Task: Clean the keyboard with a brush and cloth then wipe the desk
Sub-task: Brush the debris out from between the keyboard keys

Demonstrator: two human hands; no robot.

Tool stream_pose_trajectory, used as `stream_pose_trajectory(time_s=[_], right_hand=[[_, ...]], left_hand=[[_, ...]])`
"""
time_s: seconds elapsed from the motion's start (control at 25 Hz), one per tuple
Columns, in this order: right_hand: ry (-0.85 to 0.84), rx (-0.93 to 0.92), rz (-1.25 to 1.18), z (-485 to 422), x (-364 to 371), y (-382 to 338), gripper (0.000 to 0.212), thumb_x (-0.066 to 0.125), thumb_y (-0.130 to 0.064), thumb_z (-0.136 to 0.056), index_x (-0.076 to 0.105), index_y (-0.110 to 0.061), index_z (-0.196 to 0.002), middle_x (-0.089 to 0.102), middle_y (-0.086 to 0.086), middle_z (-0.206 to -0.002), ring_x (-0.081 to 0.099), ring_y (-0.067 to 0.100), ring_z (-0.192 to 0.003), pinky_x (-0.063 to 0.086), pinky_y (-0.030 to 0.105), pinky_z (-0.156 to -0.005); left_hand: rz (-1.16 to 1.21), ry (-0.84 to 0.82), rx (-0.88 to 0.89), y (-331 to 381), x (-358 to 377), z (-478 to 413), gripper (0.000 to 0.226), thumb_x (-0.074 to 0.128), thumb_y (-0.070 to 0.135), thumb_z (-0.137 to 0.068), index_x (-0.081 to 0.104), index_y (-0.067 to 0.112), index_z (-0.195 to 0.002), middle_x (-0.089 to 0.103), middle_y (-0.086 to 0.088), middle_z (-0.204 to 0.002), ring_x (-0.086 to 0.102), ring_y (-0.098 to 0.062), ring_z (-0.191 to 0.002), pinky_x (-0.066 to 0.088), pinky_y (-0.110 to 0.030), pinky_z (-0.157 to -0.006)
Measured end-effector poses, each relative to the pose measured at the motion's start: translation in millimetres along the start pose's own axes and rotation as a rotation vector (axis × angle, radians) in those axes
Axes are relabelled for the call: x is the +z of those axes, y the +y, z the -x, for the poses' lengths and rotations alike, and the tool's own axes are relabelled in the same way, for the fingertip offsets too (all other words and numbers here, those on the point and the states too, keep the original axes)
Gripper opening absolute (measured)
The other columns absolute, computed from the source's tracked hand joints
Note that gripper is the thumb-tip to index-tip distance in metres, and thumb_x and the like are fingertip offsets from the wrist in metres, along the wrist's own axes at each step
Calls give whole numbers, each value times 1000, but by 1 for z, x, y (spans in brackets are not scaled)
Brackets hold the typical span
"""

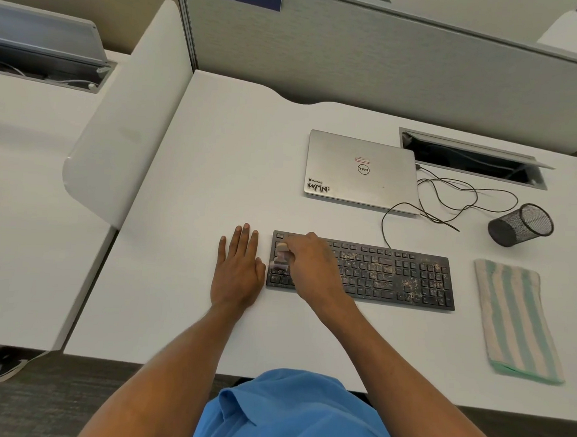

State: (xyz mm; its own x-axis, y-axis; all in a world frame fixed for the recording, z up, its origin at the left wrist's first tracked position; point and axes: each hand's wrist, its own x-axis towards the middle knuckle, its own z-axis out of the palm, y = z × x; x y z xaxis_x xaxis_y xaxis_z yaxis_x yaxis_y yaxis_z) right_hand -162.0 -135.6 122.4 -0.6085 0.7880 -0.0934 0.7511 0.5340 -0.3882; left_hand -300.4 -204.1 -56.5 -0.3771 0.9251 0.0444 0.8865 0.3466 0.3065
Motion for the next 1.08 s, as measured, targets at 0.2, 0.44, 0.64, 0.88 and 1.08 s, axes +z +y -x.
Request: stream_pose_trajectory(time_s=[0.2, 0.44, 0.64, 0.88, 1.08], right_hand=[[4, 42, 124, -2, -2, 6, 18, 53, -14, -100, 68, -17, -91, 66, 1, -86, 54, 23, -91, 49, 35, -83], [-10, -61, 26, -4, 1, -9, 22, 50, -15, -103, 70, -12, -98, 63, 3, -89, 46, 20, -87, 34, 33, -79], [-46, 29, 153, -3, 6, 15, 15, 60, -11, -94, 61, -23, -85, 70, -4, -91, 53, 18, -91, 45, 32, -82], [29, 9, 144, -13, -1, 18, 13, 57, -15, -98, 65, -24, -105, 66, -4, -99, 54, 20, -98, 36, 32, -80], [-44, -113, 124, -26, 16, -1, 20, 46, -16, -104, 66, -18, -104, 67, 2, -100, 56, 25, -100, 38, 35, -83]], left_hand=[[13, -4, -8, 2, -2, 0, 67, 27, 30, -100, 29, 11, -165, 20, -9, -175, 13, -24, -163, 8, -51, -132], [-1, -1, -2, 0, 0, 0, 68, 27, 29, -100, 31, 11, -165, 20, -9, -175, 13, -24, -163, 8, -50, -132], [4, 4, -6, 1, 0, -1, 67, 28, 30, -100, 31, 10, -164, 21, -10, -175, 15, -25, -163, 8, -51, -132], [-6, -8, -14, 3, -2, 0, 67, 28, 30, -101, 29, 12, -165, 19, -10, -175, 13, -24, -163, 9, -51, -132], [-18, -14, -14, 1, -1, 0, 67, 29, 30, -101, 28, 12, -165, 16, -9, -176, 10, -23, -164, 8, -51, -132]])
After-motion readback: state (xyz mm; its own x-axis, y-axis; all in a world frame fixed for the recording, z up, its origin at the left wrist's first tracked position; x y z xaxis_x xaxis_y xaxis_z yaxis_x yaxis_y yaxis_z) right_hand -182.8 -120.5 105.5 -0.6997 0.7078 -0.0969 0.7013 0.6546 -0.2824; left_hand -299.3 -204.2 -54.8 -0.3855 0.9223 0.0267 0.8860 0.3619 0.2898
